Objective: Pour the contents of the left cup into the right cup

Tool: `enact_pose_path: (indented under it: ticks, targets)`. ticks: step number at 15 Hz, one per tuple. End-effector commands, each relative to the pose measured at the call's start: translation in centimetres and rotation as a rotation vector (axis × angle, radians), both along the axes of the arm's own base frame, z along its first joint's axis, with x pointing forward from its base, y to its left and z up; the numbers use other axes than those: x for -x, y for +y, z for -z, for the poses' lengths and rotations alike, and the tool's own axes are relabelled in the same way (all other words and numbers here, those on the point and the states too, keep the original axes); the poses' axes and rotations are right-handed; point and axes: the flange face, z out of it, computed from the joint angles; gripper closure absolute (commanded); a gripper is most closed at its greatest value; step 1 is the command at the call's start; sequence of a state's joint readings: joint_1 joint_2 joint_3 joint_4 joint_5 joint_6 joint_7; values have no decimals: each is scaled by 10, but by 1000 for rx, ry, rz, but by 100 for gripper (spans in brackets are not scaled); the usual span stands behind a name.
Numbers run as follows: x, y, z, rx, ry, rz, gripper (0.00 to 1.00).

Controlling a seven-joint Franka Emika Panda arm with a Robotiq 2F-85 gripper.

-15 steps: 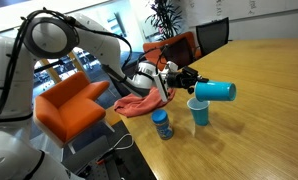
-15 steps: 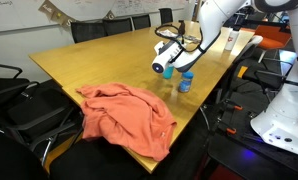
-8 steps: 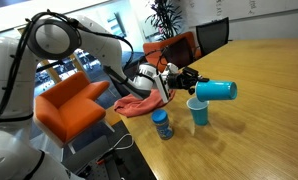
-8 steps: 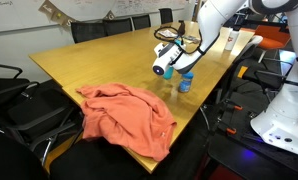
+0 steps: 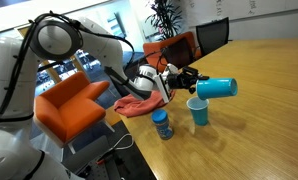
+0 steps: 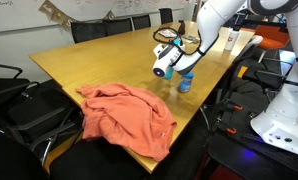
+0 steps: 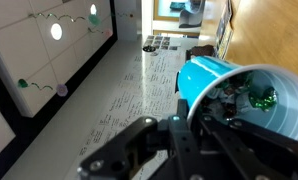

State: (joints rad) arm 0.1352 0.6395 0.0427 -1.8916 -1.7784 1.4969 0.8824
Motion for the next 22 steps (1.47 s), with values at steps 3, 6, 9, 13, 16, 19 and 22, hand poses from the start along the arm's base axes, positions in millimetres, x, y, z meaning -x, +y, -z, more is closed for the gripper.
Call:
enact_pose_path:
  ticks: [3,6,9,13,16,19,22]
  targets:
    - [1,10,-2,79,39,10,99]
    - [4,11,1,105,57,26,99]
    - [7,12,3,127,71,41,99]
    - [9,15,7,147,80,49,99]
    - [10,17,10,161,86,49,99]
    - [12,19,13,179,91,54,99]
    - [11,18,15,191,101,53,99]
